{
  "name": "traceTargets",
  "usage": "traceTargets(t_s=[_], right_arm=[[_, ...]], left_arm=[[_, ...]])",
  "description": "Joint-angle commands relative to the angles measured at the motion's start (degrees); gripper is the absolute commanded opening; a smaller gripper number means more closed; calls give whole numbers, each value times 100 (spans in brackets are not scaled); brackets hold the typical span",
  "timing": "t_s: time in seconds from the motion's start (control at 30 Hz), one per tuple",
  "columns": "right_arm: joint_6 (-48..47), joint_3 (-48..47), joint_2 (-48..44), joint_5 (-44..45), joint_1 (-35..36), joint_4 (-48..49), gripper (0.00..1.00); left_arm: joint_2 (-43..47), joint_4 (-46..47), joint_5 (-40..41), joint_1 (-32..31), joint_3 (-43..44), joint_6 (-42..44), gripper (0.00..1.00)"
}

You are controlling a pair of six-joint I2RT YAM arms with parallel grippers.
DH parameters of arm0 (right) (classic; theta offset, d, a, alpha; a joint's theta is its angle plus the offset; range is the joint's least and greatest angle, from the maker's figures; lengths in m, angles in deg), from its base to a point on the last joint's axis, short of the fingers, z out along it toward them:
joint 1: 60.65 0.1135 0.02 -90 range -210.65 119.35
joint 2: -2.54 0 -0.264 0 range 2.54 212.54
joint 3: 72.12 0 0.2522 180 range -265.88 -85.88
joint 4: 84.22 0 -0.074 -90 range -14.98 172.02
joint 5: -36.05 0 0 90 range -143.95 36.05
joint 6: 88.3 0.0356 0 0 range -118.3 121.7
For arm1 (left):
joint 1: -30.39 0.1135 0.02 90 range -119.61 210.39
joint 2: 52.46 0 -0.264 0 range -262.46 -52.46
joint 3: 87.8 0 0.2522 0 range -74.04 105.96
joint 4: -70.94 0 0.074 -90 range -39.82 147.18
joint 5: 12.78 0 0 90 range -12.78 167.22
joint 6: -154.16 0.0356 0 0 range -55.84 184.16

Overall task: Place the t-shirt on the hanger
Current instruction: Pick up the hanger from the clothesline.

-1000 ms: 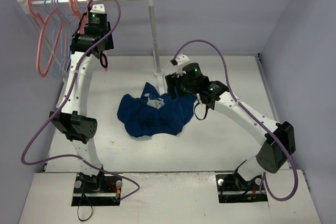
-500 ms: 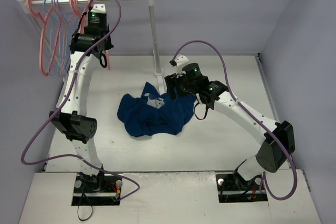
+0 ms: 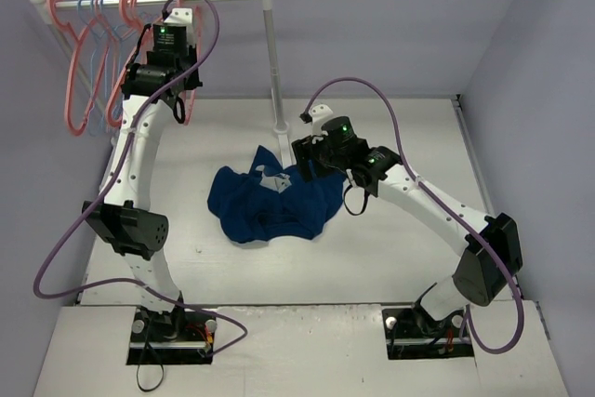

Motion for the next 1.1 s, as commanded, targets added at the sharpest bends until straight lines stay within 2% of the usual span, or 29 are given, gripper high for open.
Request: traceTargets(t_s=[0.0,0.33,0.5,1.07], right_arm=[[48,48,-205,-38,-24,243,67],[39,210,-385,32,-24,243,67],[30,250,-416,50,-24,243,67],[4,263,-373,6,-24,243,67]], left_arm=[[436,762,-56,22,31,227,0],[554,1646,-693,31,-290,271,0],[876,2186,-1216,13,-821,209,0],[1530,2402,-2042,13,-1696,47,0]])
